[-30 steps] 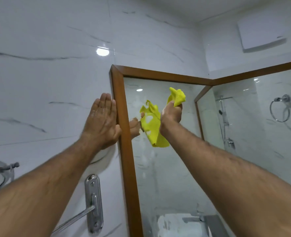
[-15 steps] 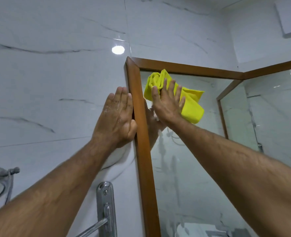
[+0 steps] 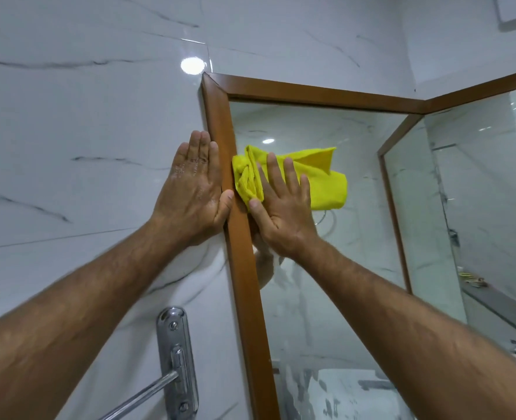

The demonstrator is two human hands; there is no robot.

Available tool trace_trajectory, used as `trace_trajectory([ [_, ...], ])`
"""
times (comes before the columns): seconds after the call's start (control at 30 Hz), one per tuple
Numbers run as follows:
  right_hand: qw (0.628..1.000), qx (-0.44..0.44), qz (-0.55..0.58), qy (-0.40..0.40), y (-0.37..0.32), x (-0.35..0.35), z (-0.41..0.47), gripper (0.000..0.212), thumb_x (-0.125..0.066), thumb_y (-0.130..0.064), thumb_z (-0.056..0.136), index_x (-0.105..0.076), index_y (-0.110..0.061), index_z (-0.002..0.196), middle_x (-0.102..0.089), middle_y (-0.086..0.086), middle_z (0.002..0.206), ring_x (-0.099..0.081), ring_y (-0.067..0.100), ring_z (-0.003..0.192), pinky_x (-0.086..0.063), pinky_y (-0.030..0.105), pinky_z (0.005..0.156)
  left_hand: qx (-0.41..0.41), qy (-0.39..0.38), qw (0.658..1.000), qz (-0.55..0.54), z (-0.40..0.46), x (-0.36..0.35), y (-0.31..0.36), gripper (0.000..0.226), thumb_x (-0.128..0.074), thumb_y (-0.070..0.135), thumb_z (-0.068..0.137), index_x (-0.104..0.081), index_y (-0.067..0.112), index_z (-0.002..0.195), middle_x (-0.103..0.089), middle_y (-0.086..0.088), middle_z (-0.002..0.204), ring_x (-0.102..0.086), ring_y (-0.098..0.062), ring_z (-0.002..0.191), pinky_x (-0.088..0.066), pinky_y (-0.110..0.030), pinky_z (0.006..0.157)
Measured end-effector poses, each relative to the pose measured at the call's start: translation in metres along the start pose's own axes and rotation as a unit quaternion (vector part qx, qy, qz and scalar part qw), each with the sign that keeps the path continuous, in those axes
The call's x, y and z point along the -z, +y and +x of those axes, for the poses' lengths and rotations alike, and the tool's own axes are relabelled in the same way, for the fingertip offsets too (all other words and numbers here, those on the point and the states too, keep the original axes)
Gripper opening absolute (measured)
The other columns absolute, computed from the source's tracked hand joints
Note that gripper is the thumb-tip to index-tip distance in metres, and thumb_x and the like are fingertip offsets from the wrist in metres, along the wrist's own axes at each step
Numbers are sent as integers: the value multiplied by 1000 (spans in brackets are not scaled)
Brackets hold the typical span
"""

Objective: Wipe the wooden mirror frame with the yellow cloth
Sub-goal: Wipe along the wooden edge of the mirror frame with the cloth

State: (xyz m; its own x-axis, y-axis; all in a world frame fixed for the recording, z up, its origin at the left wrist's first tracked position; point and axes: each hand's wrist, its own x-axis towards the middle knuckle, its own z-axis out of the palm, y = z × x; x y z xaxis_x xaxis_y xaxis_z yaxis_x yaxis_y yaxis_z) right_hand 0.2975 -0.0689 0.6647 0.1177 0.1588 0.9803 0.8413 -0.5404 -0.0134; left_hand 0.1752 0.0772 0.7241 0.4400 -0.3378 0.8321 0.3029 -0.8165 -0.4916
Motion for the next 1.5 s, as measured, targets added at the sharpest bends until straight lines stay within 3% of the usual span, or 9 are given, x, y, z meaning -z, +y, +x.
trace_trajectory([
  [0.27,998,32,30,-47,4,-4,-87,76,-40,-55,89,-16,-26,156,0,1,166,9,27,152,-4,63,118,23,-8,1000,-15,-1,2,7,82,-15,45,91,2,-8,151,8,-31,160,10,-39,150,4,-49,124],
  [0.43,995,34,46,-75,6,2,-100,81,-46,-41,82,-15,-29,156,0,-3,166,10,24,152,-3,60,120,35,-10,999,-18,-5,1,11,81,-21,43,93,2,-7,152,6,-30,161,9,-38,151,2,-48,124],
  [0.63,995,35,27,-94,9,19,-78,75,-49,-26,84,-23,-25,154,-12,3,165,-1,31,152,-15,62,118,27,2,999,-29,-17,-3,21,80,-23,41,93,-1,-7,152,1,-30,161,4,-39,151,0,-48,124],
  [0.77,993,-23,78,-88,4,27,-40,74,-45,-15,83,-26,-23,154,-16,4,164,-3,32,152,-10,63,119,25,12,998,-53,-30,-9,29,78,-27,37,93,-6,-8,152,-5,-31,160,-2,-40,151,-1,-47,124],
  [1.0,996,1,81,-39,-2,14,-60,64,-37,-28,86,-38,-17,149,-29,9,160,-13,35,150,-13,62,118,28,22,997,-66,-56,-20,48,77,-27,34,92,-7,-11,151,-7,-34,159,-3,-42,150,0,-48,124],
  [1.17,996,4,82,-30,-10,-1,-109,65,-56,-14,84,-41,-13,147,-30,12,159,-14,38,150,-9,61,117,34,7,997,-71,-78,-23,63,76,-32,32,93,-7,-13,149,-8,-36,158,-5,-46,149,-1,-50,123],
  [1.5,998,24,55,9,1,-31,-175,71,-67,-18,82,-39,-15,148,-33,13,158,-16,37,149,-6,57,119,52,-35,996,-60,-107,-22,85,81,-37,31,89,-5,-12,150,-5,-36,159,-2,-46,149,-2,-51,124],
])
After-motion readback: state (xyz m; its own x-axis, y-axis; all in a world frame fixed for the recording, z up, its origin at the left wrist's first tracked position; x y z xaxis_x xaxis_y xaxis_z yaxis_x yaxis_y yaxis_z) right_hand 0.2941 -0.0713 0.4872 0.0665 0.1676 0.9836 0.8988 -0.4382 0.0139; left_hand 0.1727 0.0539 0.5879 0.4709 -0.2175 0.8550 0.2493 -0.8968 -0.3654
